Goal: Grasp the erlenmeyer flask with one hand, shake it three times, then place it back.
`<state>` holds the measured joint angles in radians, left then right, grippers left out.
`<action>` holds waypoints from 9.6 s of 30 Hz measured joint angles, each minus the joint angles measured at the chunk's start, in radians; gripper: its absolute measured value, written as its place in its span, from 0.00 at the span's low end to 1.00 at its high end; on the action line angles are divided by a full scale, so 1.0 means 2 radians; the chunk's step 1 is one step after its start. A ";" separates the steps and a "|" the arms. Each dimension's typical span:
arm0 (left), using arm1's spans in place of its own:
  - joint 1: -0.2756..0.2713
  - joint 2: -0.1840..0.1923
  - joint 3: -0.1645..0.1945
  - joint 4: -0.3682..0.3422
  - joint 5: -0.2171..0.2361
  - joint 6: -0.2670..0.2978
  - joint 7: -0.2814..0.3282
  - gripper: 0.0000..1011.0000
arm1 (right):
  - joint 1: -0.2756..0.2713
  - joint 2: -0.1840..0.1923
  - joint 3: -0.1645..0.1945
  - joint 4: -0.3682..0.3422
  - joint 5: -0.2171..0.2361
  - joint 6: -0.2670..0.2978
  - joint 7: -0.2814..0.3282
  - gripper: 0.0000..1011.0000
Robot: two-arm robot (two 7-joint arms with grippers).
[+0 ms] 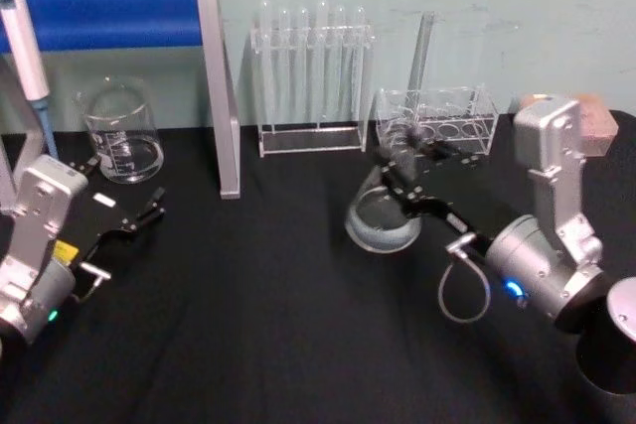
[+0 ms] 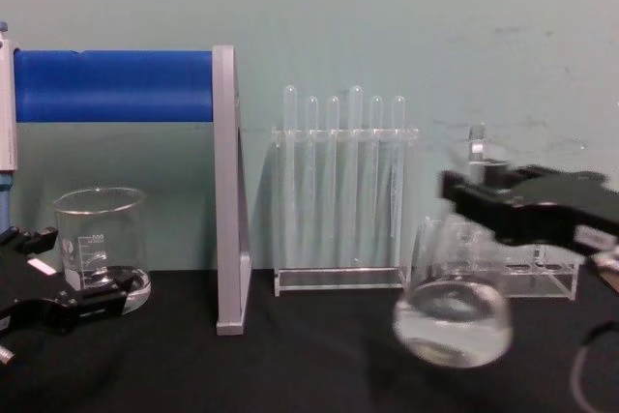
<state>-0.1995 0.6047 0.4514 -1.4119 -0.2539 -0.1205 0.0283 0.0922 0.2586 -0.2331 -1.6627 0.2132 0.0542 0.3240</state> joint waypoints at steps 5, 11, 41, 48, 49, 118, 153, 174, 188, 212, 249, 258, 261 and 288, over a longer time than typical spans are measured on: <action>0.000 0.000 0.000 0.000 0.000 0.000 0.000 0.99 | 0.018 0.004 -0.029 0.013 0.010 -0.003 0.028 0.45; 0.000 0.000 0.000 0.000 0.000 0.000 0.000 0.99 | 0.029 0.009 -0.043 0.021 0.019 -0.005 0.041 0.45; 0.000 0.000 0.000 0.000 0.000 0.000 0.000 0.99 | 0.045 0.065 -0.073 0.033 0.089 -0.025 0.103 0.45; 0.000 0.000 0.000 0.000 0.000 0.000 0.000 0.99 | 0.052 0.079 -0.084 0.044 0.103 -0.036 0.127 0.45; 0.000 0.000 0.000 0.000 0.000 0.000 0.000 0.99 | 0.052 0.081 -0.085 0.046 0.104 -0.037 0.130 0.45; 0.000 0.000 0.000 0.000 0.000 0.000 0.000 0.99 | 0.106 0.100 -0.140 0.146 0.140 -0.077 0.170 0.45; 0.000 0.000 0.000 0.000 0.000 0.000 0.000 0.99 | 0.100 0.101 -0.140 0.141 0.139 -0.072 0.162 0.45; 0.000 0.000 0.000 0.000 0.000 0.000 0.000 0.99 | 0.100 0.101 -0.140 0.141 0.139 -0.072 0.163 0.45; 0.000 0.000 0.000 0.000 0.000 0.000 0.000 0.99 | 0.100 0.101 -0.140 0.141 0.139 -0.072 0.163 0.82; 0.000 0.000 0.000 0.000 0.000 0.000 0.000 0.99 | 0.100 0.101 -0.140 0.141 0.139 -0.072 0.163 0.99; 0.000 0.000 0.000 0.000 0.000 0.000 0.000 0.99 | 0.036 0.173 -0.093 0.079 0.161 -0.085 0.148 0.99; 0.000 0.000 0.000 0.000 0.000 0.000 0.000 0.99 | 0.013 0.159 -0.043 0.073 0.167 -0.081 0.082 0.99; 0.000 0.000 0.000 0.000 0.000 0.000 0.000 0.99 | 0.012 0.138 -0.028 0.078 0.164 -0.082 0.045 0.99; 0.000 0.000 0.000 0.000 0.000 0.000 0.000 0.99 | 0.095 0.046 -0.061 0.210 0.071 -0.034 -0.019 0.99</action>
<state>-0.1995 0.6047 0.4514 -1.4120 -0.2539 -0.1205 0.0283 0.2814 0.3511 -0.3542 -1.2430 0.3553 -0.0129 0.2865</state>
